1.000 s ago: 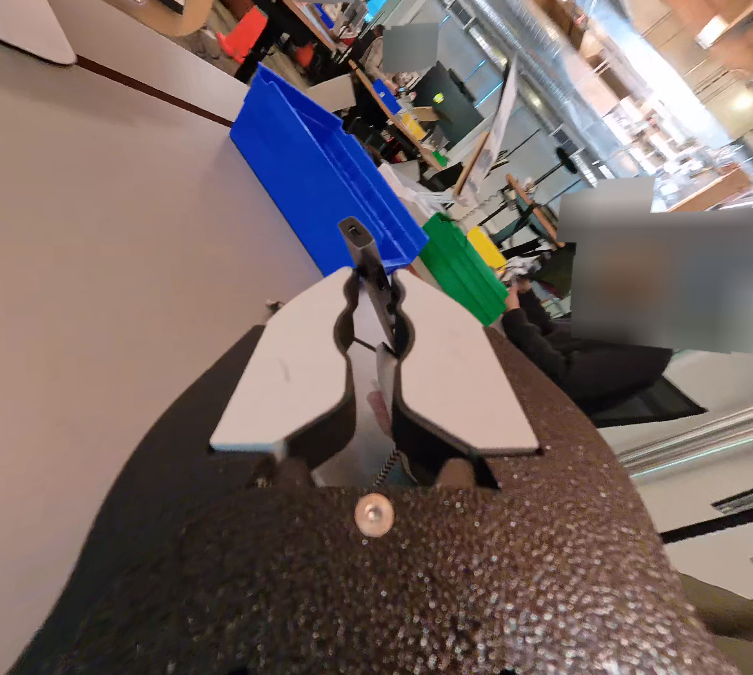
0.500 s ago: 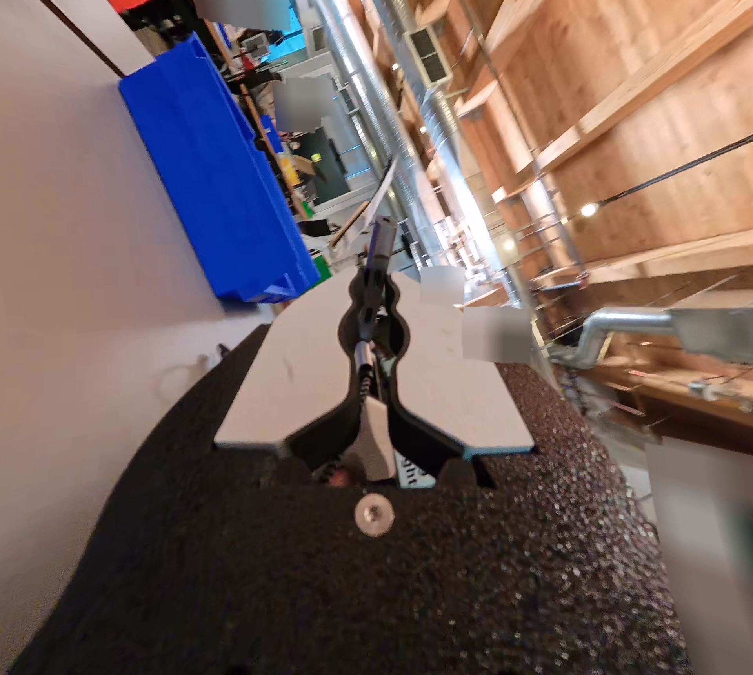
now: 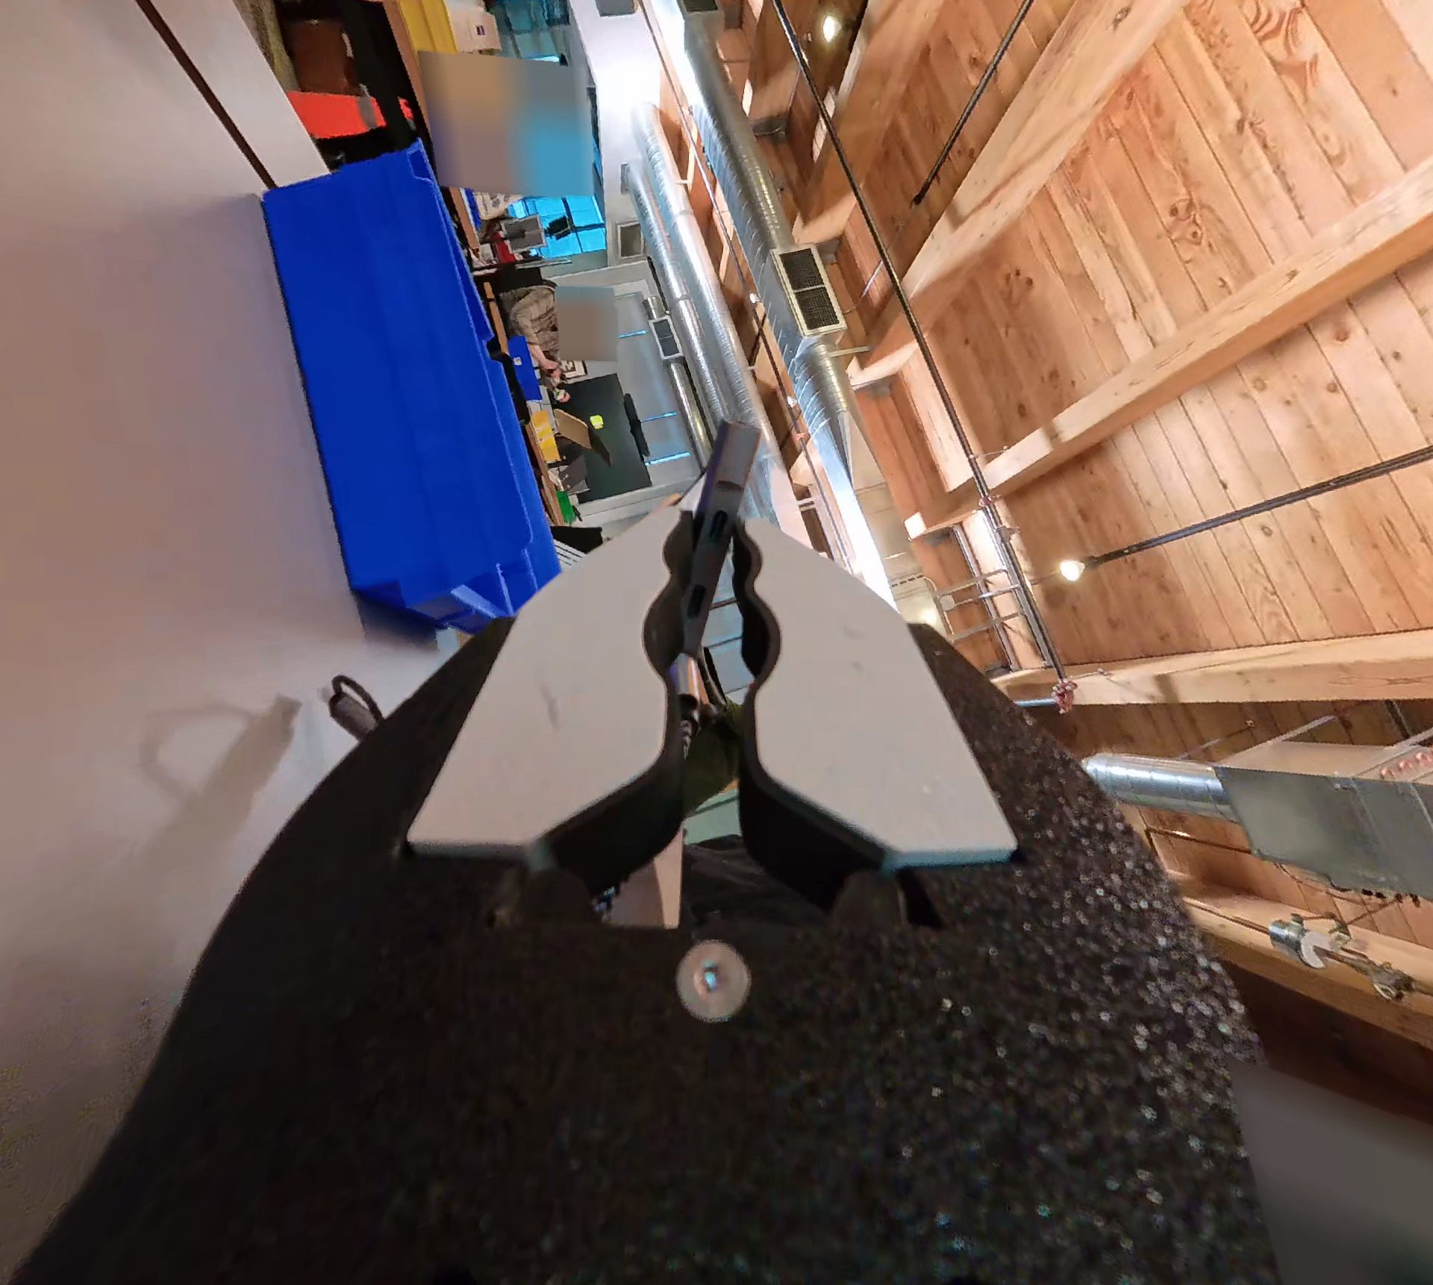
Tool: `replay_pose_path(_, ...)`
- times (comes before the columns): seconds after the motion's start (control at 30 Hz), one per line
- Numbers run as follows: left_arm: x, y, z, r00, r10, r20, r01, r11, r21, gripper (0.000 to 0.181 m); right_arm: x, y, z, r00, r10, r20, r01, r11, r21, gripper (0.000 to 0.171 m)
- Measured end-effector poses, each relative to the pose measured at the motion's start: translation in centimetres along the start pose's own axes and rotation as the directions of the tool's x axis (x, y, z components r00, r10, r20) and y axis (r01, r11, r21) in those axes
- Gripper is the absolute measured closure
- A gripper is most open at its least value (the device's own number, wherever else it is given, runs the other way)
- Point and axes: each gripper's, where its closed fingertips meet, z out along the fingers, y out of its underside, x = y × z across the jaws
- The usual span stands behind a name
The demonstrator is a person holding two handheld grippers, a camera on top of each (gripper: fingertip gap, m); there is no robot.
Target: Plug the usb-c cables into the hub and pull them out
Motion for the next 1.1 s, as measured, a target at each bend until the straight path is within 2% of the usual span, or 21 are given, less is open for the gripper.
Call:
replay_pose_path(0.23, -0.6, 0.3, 0.1, 1.0, 0.016, 0.027, -0.016, 1.0, -0.005, 0.173, 0.4, -0.6, -0.2, 1.0, 0.003, -0.021, -0.003, 0.999, 0.032, 0.146)
replay_pose_path(0.3, -0.9, 0.2, 0.0, 0.988, 0.129, 0.079, -0.128, 0.991, -0.024, 0.173, 0.3, -0.2, -0.1, 1.0, 0.024, -0.002, -0.024, 1.0, -0.007, 0.146)
replay_pose_path(0.37, -0.7, 0.0, -0.3, 0.915, 0.38, 0.135, -0.373, 0.925, -0.076, 0.172, 0.4, 0.0, -0.1, 0.999, 0.043, 0.0, -0.043, 0.999, -0.019, 0.146)
replay_pose_path(0.4, -0.6, -0.3, -0.6, 0.837, 0.522, 0.165, -0.51, 0.853, -0.109, 0.172, 0.6, 0.0, -0.1, 0.999, 0.053, -0.013, -0.053, 0.998, -0.023, 0.146)
replay_pose_path(0.47, 0.2, -1.1, -1.2, 0.617, 0.764, 0.191, -0.745, 0.645, -0.173, 0.162, 1.4, 0.4, -0.2, 0.993, 0.118, -0.029, -0.119, 0.992, -0.032, 0.146)
replay_pose_path(0.53, 1.2, -1.0, -1.9, 0.389, 0.908, 0.154, -0.878, 0.416, -0.237, 0.157, 2.2, 0.7, -0.3, 0.981, 0.19, -0.044, -0.191, 0.981, -0.04, 0.146)
replay_pose_path(0.63, 0.0, 0.1, -3.1, 0.103, 0.993, 0.063, -0.907, 0.12, -0.404, 0.146, 2.2, 0.9, -0.2, 0.978, 0.208, -0.03, -0.21, 0.976, -0.052, 0.147)
replay_pose_path(0.7, -0.9, 0.4, -3.8, -0.037, 0.999, 0.022, -0.89, -0.023, -0.455, 0.147, 1.4, 1.0, 0.1, 0.984, 0.179, 0.006, -0.178, 0.981, -0.079, 0.146)
replay_pose_path(0.77, -1.2, 1.1, -4.0, -0.142, 0.989, -0.032, -0.887, -0.141, -0.44, 0.154, 0.4, 1.3, 0.3, 0.988, 0.15, 0.047, -0.144, 0.983, -0.114, 0.146)
replay_pose_path(0.8, -1.7, 1.3, -3.9, -0.174, 0.984, -0.046, -0.875, -0.175, -0.452, 0.155, 0.1, 1.4, 0.4, 0.987, 0.147, 0.057, -0.139, 0.982, -0.129, 0.146)
replay_pose_path(0.87, -2.7, 1.7, -3.8, -0.177, 0.981, -0.081, -0.844, -0.194, -0.5, 0.156, 0.0, 1.6, 0.4, 0.987, 0.155, 0.051, -0.146, 0.978, -0.146, 0.146)
replay_pose_path(1.0, -3.0, 2.1, -3.6, -0.148, 0.986, -0.075, -0.843, -0.166, -0.512, 0.171, 0.1, 1.8, 0.5, 0.983, 0.176, 0.052, -0.166, 0.973, -0.162, 0.146)
replay_pose_path(1.1, -3.1, 2.0, -3.6, -0.146, 0.988, -0.053, -0.846, -0.153, -0.511, 0.171, 0.1, 1.8, 0.5, 0.981, 0.183, 0.058, -0.172, 0.972, -0.159, 0.146)
